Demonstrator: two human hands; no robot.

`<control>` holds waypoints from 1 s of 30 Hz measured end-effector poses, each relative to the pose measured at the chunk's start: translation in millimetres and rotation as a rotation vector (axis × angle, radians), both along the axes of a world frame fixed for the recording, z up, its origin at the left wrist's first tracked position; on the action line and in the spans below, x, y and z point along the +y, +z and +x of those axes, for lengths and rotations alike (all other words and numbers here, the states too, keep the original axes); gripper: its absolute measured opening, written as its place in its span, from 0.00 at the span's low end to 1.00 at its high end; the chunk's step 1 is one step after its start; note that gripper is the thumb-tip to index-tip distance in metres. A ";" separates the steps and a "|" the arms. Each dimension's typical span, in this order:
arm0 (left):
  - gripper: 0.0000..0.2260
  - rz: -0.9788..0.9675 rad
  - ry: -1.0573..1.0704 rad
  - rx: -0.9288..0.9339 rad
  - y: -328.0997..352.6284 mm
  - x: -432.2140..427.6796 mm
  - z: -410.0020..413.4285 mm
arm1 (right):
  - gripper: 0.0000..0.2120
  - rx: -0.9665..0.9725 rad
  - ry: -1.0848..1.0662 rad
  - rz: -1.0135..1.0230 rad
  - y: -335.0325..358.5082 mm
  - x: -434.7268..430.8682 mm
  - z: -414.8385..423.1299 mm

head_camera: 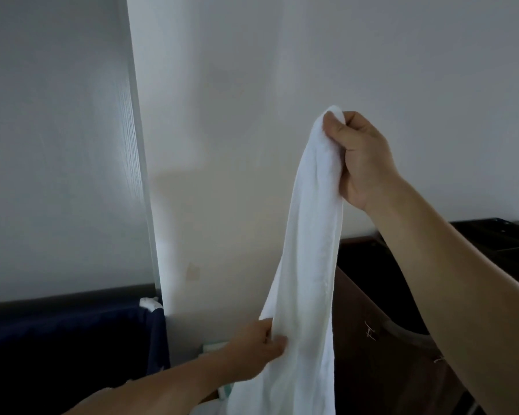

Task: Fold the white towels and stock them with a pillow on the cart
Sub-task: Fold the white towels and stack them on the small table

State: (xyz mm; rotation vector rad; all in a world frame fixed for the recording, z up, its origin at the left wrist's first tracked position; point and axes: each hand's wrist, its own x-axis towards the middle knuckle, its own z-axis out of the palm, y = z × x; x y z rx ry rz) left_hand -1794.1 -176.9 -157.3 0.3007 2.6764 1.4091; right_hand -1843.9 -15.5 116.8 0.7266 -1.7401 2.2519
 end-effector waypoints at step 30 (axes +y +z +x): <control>0.09 0.007 -0.086 0.063 124.0 -36.3 -14.5 | 0.08 -0.158 0.302 0.892 -136.4 5.1 -3.6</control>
